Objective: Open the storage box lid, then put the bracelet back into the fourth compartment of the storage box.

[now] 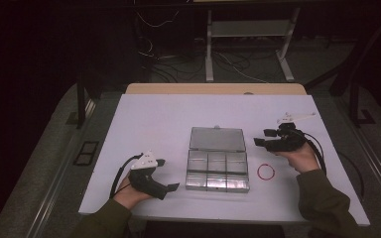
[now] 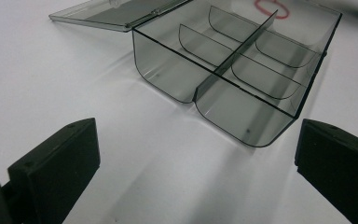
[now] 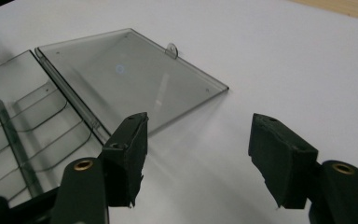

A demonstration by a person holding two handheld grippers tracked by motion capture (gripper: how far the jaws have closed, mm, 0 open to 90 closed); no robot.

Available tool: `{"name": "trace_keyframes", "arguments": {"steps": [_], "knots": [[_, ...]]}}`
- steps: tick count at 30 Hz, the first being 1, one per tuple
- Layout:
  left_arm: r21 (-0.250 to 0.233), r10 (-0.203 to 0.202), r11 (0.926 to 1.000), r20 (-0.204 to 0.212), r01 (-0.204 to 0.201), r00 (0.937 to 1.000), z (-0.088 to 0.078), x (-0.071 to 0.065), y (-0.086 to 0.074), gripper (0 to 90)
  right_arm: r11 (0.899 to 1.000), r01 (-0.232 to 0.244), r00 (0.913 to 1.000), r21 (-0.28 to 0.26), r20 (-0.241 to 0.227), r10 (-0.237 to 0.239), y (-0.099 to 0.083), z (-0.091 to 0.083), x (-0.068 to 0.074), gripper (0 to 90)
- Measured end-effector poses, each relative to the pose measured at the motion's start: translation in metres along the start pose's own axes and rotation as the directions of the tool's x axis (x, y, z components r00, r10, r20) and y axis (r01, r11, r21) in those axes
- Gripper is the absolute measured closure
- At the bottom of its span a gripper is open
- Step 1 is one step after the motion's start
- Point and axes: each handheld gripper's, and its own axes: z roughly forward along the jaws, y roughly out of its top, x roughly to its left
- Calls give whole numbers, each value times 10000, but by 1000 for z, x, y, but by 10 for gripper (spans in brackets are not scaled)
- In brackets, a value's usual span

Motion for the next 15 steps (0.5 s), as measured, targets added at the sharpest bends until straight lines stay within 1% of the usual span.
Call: {"name": "trace_keyframes", "arguments": {"steps": [10, 15], "knots": [[24, 80, 10000, -17, -80, 10000, 0, -1, 0, 0, 9999, -95, 9998, 92, 183, 93, -26, -23, 4, 420], [29, 71, 10000, -31, -71, 10000, 0, 0, 1, 0, 9996, -69, 9994, 270, 331, 60, -36, -31, 7, 454]]}}
